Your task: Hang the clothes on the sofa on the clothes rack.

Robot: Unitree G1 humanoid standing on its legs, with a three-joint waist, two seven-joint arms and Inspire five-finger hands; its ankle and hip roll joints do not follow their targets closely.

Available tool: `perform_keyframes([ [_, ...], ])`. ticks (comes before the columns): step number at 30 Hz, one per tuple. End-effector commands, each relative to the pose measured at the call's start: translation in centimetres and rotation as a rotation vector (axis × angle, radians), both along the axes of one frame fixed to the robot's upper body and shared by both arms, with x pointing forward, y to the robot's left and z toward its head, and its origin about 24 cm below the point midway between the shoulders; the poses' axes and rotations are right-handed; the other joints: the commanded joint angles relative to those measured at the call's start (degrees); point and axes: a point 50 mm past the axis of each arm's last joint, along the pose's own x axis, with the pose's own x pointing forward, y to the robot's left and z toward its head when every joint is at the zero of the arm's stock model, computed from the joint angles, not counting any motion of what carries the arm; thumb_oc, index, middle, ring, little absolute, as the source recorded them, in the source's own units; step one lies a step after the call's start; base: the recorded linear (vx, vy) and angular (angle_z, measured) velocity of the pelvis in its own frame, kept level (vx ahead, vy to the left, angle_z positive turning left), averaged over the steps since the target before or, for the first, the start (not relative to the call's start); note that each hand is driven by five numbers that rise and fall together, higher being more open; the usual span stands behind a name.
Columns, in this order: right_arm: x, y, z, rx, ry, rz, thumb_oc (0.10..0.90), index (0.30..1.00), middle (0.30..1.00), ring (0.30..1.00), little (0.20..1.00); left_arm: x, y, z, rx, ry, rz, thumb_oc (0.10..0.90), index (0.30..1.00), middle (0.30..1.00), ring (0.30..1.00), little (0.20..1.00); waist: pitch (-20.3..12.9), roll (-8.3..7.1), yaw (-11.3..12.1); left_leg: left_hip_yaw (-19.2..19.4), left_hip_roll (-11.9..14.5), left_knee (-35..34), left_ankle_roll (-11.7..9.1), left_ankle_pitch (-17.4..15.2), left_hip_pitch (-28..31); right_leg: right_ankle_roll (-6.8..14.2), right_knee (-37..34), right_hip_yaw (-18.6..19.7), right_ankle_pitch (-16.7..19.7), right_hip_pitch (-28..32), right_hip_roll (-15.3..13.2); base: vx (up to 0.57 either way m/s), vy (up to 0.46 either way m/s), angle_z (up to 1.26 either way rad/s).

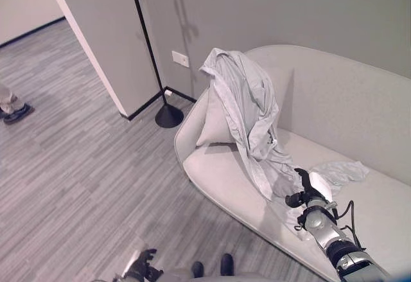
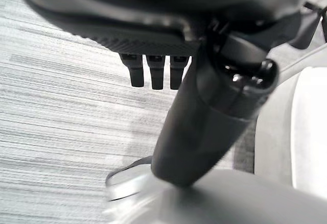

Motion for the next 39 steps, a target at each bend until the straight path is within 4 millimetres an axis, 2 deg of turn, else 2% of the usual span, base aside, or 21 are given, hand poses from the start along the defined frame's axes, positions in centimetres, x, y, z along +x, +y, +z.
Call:
perform_keyframes([
  [1, 3.8, -1.5, 4.9, -0.029, -0.225, -0.005, 0.8, 0.9, 0.9, 0.9, 0.9, 1.0, -4.4, -0.2, -0.109, -0.06, -0.04, 0.8, 0.9, 0.9, 0.9, 0.9, 0.0, 1.27, 0.48, -3.09, 0.94, -4.98, 2.43, -3.92, -2.47, 4.15, 0.35, 1.29, -8.44, 5.05, 1.1, 0.13, -0.014, -0.16],
  [3, 3.9, -1.9, 5.0, -0.012, -0.221, -0.033, 0.8, 0.9, 0.9, 0.9, 0.9, 0.5, -4.3, -0.3, -0.121, -0.053, -0.032, 0.8, 0.9, 0.9, 0.9, 0.9, -0.51, 1.53, 0.99, -4.01, 0.49, -12.59, 2.62, -1.38, -1.69, 4.29, 0.35, 1.14, -8.65, 4.93, 0.91, 0.11, -0.002, -0.03],
  [4, 3.9, -1.9, 5.0, -0.012, -0.221, -0.033, 0.8, 0.9, 0.9, 0.9, 0.9, 0.5, -4.3, -0.3, -0.121, -0.053, -0.032, 0.8, 0.9, 0.9, 0.9, 0.9, -0.5, 1.38, 0.95, -4.02, 0.41, -13.5, 2.61, -0.87, -1.26, 4.3, 0.35, 1.12, -8.65, 4.95, 0.76, 0.05, 0.01, 0.06],
  [5, 4.1, -2.1, 5.1, -0.012, -0.22, -0.045, 0.8, 0.9, 0.9, 0.9, 0.9, 0.1, -4.1, -0.4, -0.116, -0.041, -0.027, 0.8, 0.9, 0.9, 0.9, 0.9, -0.48, 1.95, 1.02, -4.77, 0.57, -18.59, 2.24, 1.86, -2.35, 4.23, 0.35, 0.86, -8.98, 4.94, 1.19, 0.11, 0.028, 0.1],
  [6, 4.3, -2.4, 5.2, -0.009, -0.211, -0.056, 0.8, 0.9, 0.9, 0.9, 0.9, -0.6, -3.8, -0.6, -0.107, -0.007, -0.015, 0.8, 0.9, 0.9, 0.9, 0.9, -0.34, 2.54, 1.15, -4.15, 1.6, -26.04, 2.12, 4.9, -1.6, 4.19, 0.35, 0.98, -10.01, 5.4, 1.69, 0.23, 0.053, 0.09],
  [8, 4.0, -2.3, 4.8, 0.033, -0.217, -0.084, 0.8, 0.9, 0.9, 0.9, 0.9, -2.8, -3.3, -1.1, -0.077, 0.079, -0.012, 0.8, 0.9, 0.9, 0.9, 0.9, -1.82, 3.5, 0.84, -4.19, 2.54, -31.14, 1.92, 7.56, 1.09, 4.39, 0.35, 1.22, -10.47, 5.89, 2.24, 0.29, 0.067, 0.07],
  [11, 3.8, -2.5, 4.8, 0.047, -0.214, -0.082, 0.8, 0.9, 0.9, 0.9, 0.9, -3.6, -2.8, -1.2, -0.058, 0.102, -0.064, 0.8, 0.9, 0.9, 0.9, 0.9, -2.9, 4.19, 0.62, -3.31, 2.44, -31.14, 1.7, 7.39, 2.21, 4.66, 0.35, 1.24, -10.87, 5.94, 1.33, 0.25, 0.091, -0.18],
  [13, 4.0, -2.6, 5.1, 0.041, -0.22, -0.072, 0.8, 0.9, 0.9, 0.9, 0.9, -3.2, -2.7, -1.0, -0.054, 0.078, -0.093, 0.8, 0.9, 0.9, 0.9, 0.9, -3.28, 4.78, 1.03, -2.61, 2.35, -31.14, 1.99, 6.89, 2.67, 5.04, 0.35, 1.37, -11.08, 5.49, 0.63, 0.22, 0.124, -0.06],
  [17, 5.3, -2.7, 6.6, 0.02, -0.266, -0.059, 0.8, 0.9, 0.9, 0.9, 0.9, -1.2, -2.7, -0.5, -0.057, -0.008, -0.11, 0.8, 0.9, 0.9, 0.9, 0.9, -2.73, 5.94, 1.8, -2.01, 1.95, -31.14, 2.4, 6.6, 1.63, 5.88, 0.35, 1.63, -10.68, 3.33, -0.54, 0.1, 0.098, -0.12],
  [18, 5.8, -2.7, 7.2, 0.015, -0.288, -0.059, 0.8, 0.9, 0.9, 0.9, 0.9, -0.5, -2.9, -0.3, -0.062, -0.041, -0.122, 0.8, 0.9, 0.9, 0.9, 0.9, -2.46, 6.25, 1.9, -1.86, 1.87, -31.14, 2.44, 6.63, 1.09, 6.04, 0.35, 1.66, -10.53, 2.67, -0.73, 0.03, 0.132, -0.1],
  [19, 6.8, -2.6, 8.5, 0.008, -0.347, -0.064, 0.8, 0.9, 0.9, 0.9, 0.9, 1.3, -3.4, 0.3, -0.072, -0.11, -0.15, 0.8, 0.9, 0.9, 0.9, 0.9, -1.48, 6.89, 2.08, -1.68, 1.59, -31.14, 2.45, 6.82, -0.47, 6.42, 0.35, 1.76, -10.1, 0.87, -0.94, 0.01, 0.097, -0.1],
  [20, 6.8, -2.6, 8.5, 0.008, -0.348, -0.064, 0.8, 0.9, 0.9, 0.9, 0.9, 1.3, -3.4, 0.3, -0.072, -0.11, -0.149, 0.8, 0.9, 0.9, 0.9, 0.9, -1.54, 6.89, 2.08, -1.69, 1.6, -31.14, 2.45, 6.83, -0.56, 6.42, 0.35, 1.76, -10.09, 0.79, -0.93, -0.02, 0.099, -0.05],
  [21, 7.5, -2.4, 9.3, 0.002, -0.377, -0.065, 0.8, 0.9, 0.9, 0.9, 0.9, 2.6, -3.9, 0.8, -0.08, -0.162, -0.174, 0.8, 0.9, 0.9, 0.9, 0.9, -0.78, 7.33, 2.34, -1.79, 1.42, -31.14, 2.48, 7.0, -2.02, 6.63, 0.35, 1.75, -9.74, -0.77, -1.01, -0.02, 0.049, 0.08],
  [22, 7.8, -2.3, 9.6, 0.008, -0.393, -0.068, 0.8, 0.9, 0.9, 0.9, 0.9, 3.2, -4.1, 1.0, -0.081, -0.182, -0.189, 0.8, 0.9, 0.9, 0.9, 0.9, -0.34, 7.53, 2.56, -1.95, 1.29, -31.14, 2.54, 7.09, -2.52, 6.7, 0.35, 1.79, -9.64, -1.24, -1.05, -0.01, 0.062, 0.2],
  [29, 9.9, -1.5, 11.8, 0.014, -0.45, -0.061, 0.8, 0.9, 0.9, 0.9, 0.9, 4.4, -5.3, 1.6, -0.092, -0.231, -0.329, 0.8, 0.9, 0.9, 0.9, 0.9, 2.66, 9.46, 3.99, -2.54, 0.62, -31.14, 2.37, 7.98, -6.68, 7.15, 0.35, 1.6, -8.4, -5.62, -1.33, 0.0, 0.033, 0.06],
  [34, 10.2, -1.7, 11.8, 0.007, -0.418, -0.081, 0.8, 0.9, 0.9, 0.9, 0.9, 5.2, -5.1, 1.9, -0.071, -0.252, -0.336, 0.8, 0.9, 0.9, 0.9, 0.9, 4.33, 10.99, 4.67, -3.23, 0.28, -31.14, 1.99, 8.69, -9.0, 7.25, 0.35, 1.26, -7.79, -8.09, -1.38, 0.0, 0.004, 0.01],
  [36, 10.1, -1.8, 11.2, -0.018, -0.373, -0.089, 0.8, 0.9, 0.9, 0.9, 0.9, 5.9, -5.5, 2.3, -0.069, -0.282, -0.359, 0.8, 0.9, 0.9, 0.9, 0.9, 5.34, 12.02, 5.19, -3.73, 0.03, -31.14, 1.77, 9.1, -10.38, 7.3, 0.35, 0.97, -7.52, -9.43, -1.35, 0.04, 0.026, 0.06],
  [39, 9.9, -2.0, 10.9, -0.026, -0.351, -0.097, 0.8, 0.9, 0.9, 0.9, 0.9, 6.7, -5.7, 2.7, -0.068, -0.32, -0.368, 0.8, 0.9, 0.9, 0.9, 0.9, 5.91, 12.67, 5.52, -4.02, -0.12, -31.14, 1.68, 9.32, -11.16, 7.39, 0.35, 0.75, -7.34, -10.2, -1.4, 0.03, 0.016, 0.11],
])
